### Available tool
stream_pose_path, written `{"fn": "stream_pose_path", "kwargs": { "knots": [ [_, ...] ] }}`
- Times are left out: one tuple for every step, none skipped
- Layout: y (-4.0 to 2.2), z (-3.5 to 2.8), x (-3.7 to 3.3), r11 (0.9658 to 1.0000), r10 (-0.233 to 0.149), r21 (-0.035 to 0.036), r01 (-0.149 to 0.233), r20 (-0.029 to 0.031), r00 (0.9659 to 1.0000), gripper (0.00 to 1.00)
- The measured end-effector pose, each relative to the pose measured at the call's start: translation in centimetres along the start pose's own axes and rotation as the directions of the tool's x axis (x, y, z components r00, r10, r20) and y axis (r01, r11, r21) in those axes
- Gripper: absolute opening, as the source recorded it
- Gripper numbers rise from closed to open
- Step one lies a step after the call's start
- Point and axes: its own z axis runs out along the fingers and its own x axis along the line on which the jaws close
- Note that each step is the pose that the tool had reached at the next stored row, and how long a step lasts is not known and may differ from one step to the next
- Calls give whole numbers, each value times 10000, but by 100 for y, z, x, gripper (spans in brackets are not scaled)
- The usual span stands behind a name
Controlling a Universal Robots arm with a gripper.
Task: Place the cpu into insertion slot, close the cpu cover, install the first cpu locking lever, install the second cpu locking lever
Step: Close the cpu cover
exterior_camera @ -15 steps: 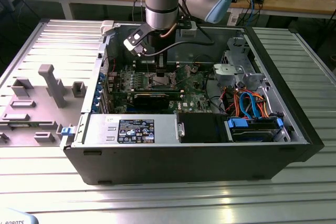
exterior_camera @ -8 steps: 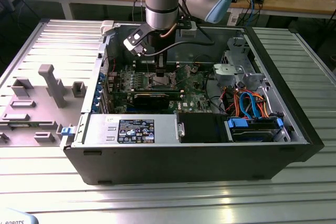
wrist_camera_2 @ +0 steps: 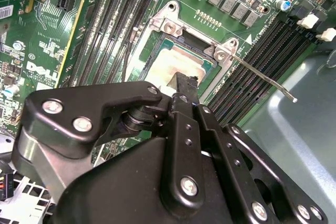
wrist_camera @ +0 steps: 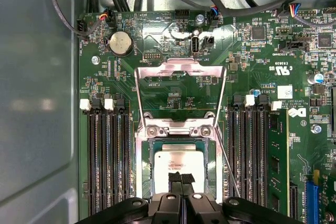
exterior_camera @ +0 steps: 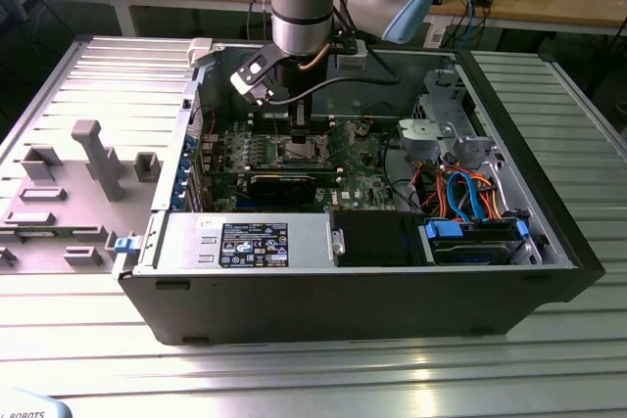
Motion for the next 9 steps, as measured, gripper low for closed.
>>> {"fn": "stream_pose_path", "kwargs": {
  "knots": [
    [0,0,0,10000,0,1,0,0,10000,11],
    [0,0,0,10000,0,2,0,0,10000,11],
    [3,0,0,10000,-1,2,1,0,10000,11],
    [23,3,1,10000,-1,-1,1,-4,10000,11],
    [124,12,1,10000,1,2,-1,0,10000,11],
    [159,16,2,10000,-1,2,1,-2,10000,11],
    [161,16,2,10000,-1,1,1,1,10000,11],
    [161,15,2,10000,-1,2,1,3,10000,11],
    [162,-2,3,10000,0,1,0,3,10000,11]
  ]
}}
